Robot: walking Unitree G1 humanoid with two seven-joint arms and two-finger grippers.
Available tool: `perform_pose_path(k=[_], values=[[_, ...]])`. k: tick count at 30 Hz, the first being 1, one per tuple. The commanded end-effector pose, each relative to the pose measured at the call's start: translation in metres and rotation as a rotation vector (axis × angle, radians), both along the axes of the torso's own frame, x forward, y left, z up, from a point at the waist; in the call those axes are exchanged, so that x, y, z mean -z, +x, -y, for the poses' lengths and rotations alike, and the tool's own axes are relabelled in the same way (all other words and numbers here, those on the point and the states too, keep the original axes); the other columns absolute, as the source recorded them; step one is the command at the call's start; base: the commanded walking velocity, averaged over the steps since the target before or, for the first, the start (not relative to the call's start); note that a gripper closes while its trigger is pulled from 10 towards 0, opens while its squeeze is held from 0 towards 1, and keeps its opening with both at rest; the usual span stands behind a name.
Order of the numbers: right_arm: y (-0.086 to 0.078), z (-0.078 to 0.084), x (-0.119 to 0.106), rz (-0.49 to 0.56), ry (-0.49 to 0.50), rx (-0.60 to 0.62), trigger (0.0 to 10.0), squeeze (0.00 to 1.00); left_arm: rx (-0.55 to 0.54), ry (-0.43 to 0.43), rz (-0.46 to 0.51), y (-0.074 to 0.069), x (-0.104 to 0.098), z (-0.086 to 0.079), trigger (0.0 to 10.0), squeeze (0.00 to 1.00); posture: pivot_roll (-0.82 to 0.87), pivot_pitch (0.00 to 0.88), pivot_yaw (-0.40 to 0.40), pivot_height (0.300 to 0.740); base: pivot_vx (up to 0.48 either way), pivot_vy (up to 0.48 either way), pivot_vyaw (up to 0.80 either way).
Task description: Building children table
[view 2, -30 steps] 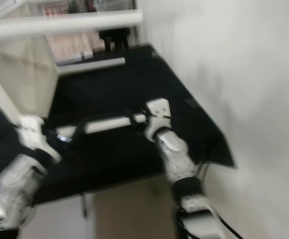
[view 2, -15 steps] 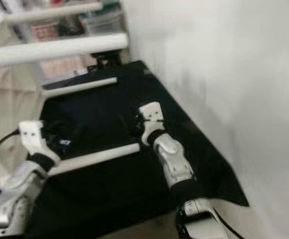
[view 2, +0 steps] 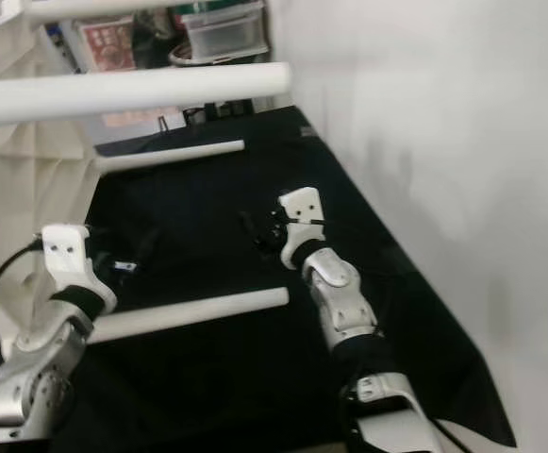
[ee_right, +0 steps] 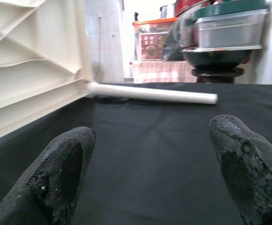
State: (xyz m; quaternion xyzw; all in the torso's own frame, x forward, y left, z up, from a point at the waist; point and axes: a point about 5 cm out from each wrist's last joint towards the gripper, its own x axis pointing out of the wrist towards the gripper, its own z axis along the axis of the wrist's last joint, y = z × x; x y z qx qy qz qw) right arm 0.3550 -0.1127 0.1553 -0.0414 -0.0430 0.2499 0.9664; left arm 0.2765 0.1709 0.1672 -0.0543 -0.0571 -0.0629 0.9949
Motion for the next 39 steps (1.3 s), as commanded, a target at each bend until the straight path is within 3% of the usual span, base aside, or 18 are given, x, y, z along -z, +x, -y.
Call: perform_pose_path(k=[1,13,18,20,22,26,27,28,29,31,34,39], values=[[0.000,0.003,0.001,-0.010,-0.007,0.009,10.0,0.00,0.000,0.028,-0.010,-0.001,0.001,0.000,10.0,0.00,-0.07,0.000,0.120,0.740,0.000,0.480,0.00],[0.001,0.004,0.000,-0.008,-0.015,0.014,10.0,0.00,0.013,0.016,-0.011,0.000,-0.002,0.007,10.0,0.00,-0.07,0.000,0.118,0.740,0.000,0.023,0.00],[0.001,0.006,-0.003,0.005,-0.014,0.021,10.0,0.00,-0.042,0.003,-0.025,0.001,-0.002,0.007,10.0,0.00,-0.07,0.002,0.118,0.740,0.000,0.000,0.00],[0.002,0.008,-0.006,0.028,-0.038,0.025,10.0,0.00,-0.053,-0.007,-0.040,0.001,-0.001,0.007,10.0,0.00,-0.07,0.002,0.121,0.740,0.000,0.000,0.00],[0.002,0.016,-0.016,0.100,-0.127,0.024,10.0,0.00,-0.080,-0.043,-0.083,0.000,0.004,0.009,10.0,0.00,-0.07,0.002,0.122,0.740,0.000,0.000,0.00],[0.002,0.018,-0.019,0.118,-0.150,0.023,10.0,0.00,-0.086,-0.052,-0.094,0.000,0.006,0.009,10.0,0.00,-0.07,0.002,0.122,0.740,0.000,0.000,0.00],[0.003,0.030,-0.036,0.182,-0.175,0.036,10.0,0.00,-0.080,-0.066,-0.111,-0.003,0.008,0.013,0.0,0.00,-0.09,0.001,0.131,0.740,0.000,0.000,0.00],[0.000,0.043,-0.062,0.264,-0.191,0.020,10.0,0.00,-0.061,-0.075,-0.128,-0.005,0.010,0.019,0.0,0.00,-0.09,0.003,0.133,0.740,0.000,0.000,0.00],[0.000,0.043,-0.062,0.264,-0.191,0.020,10.0,0.00,-0.061,-0.075,-0.128,-0.005,0.010,0.019,0.0,0.00,-0.09,0.003,0.133,0.740,0.000,0.000,0.00],[-0.013,0.058,-0.100,0.394,-0.238,-0.036,10.0,0.00,-0.016,-0.061,-0.145,-0.008,0.012,0.030,0.0,0.00,-0.10,0.001,0.136,0.740,0.000,0.000,0.00],[-0.021,0.059,-0.111,0.436,-0.277,-0.088,10.0,0.00,0.003,-0.031,-0.152,-0.008,0.012,0.034,0.0,0.00,-0.11,0.000,0.138,0.740,0.000,0.000,0.00],[-0.029,0.046,-0.109,0.460,-0.354,-0.175,10.0,0.00,0.036,0.000,-0.151,-0.007,0.012,0.040,0.0,0.00,-0.11,0.000,0.143,0.740,0.000,0.000,0.00]])
